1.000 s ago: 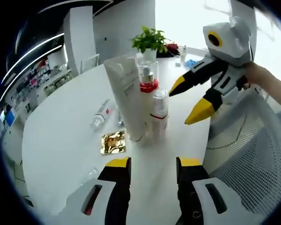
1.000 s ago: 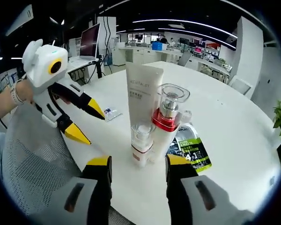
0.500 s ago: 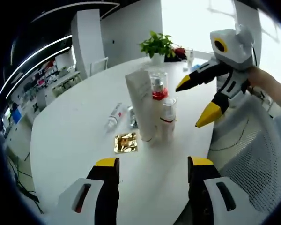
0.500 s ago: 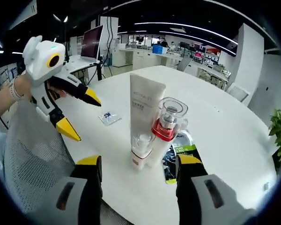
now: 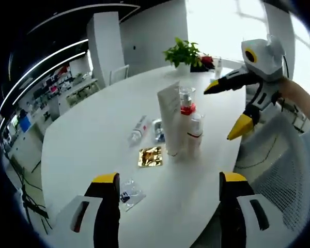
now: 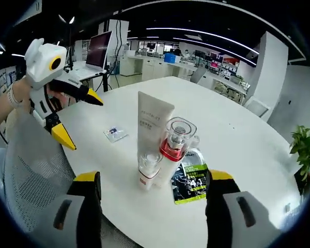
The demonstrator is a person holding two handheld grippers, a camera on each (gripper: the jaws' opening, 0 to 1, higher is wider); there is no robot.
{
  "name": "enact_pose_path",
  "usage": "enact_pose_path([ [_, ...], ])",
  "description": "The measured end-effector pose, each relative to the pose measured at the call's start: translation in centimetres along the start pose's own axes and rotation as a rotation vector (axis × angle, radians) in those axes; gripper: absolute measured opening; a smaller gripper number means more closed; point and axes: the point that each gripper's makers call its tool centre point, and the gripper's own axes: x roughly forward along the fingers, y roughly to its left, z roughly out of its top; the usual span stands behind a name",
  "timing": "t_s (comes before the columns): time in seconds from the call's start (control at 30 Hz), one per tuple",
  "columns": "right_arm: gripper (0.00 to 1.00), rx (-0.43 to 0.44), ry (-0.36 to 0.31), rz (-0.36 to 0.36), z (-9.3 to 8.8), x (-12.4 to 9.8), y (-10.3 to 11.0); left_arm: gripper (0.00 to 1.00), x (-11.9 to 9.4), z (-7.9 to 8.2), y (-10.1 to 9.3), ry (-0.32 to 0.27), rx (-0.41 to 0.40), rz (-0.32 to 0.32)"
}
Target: Arrange the skincare products in the storage area until every visible bottle or jar stands upright without overlapping.
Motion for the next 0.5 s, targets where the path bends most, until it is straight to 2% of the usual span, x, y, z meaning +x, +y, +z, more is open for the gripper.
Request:
enact_pose_path([
  [0.2, 0.88, -0.006, -0.02, -0.008, 0.48, -0.07, -0.04, 0.8, -0.33, -0.01, 0.11, 0.005, 0.01, 0.003],
  [0.3, 0.89, -0.008, -0.017, -0.006, 0.44, -0.06, 0.0, 0.85, -0.44, 0.12, 0.31, -0.003, 0.006, 0.013],
  [0.4, 0.9, -0.008, -0.019, -0.008, 0.44, -0.03, 0.0, 0.84, -0.54, 0.17, 0.24, -0.004, 0.013, 0.009],
  [0.5, 0.92, 0.0, -0.028, -0.011, 0.61, -0.01, -0.05, 0.87, -0.57, 0.19, 0.3, -0.005, 0.01, 0.014],
])
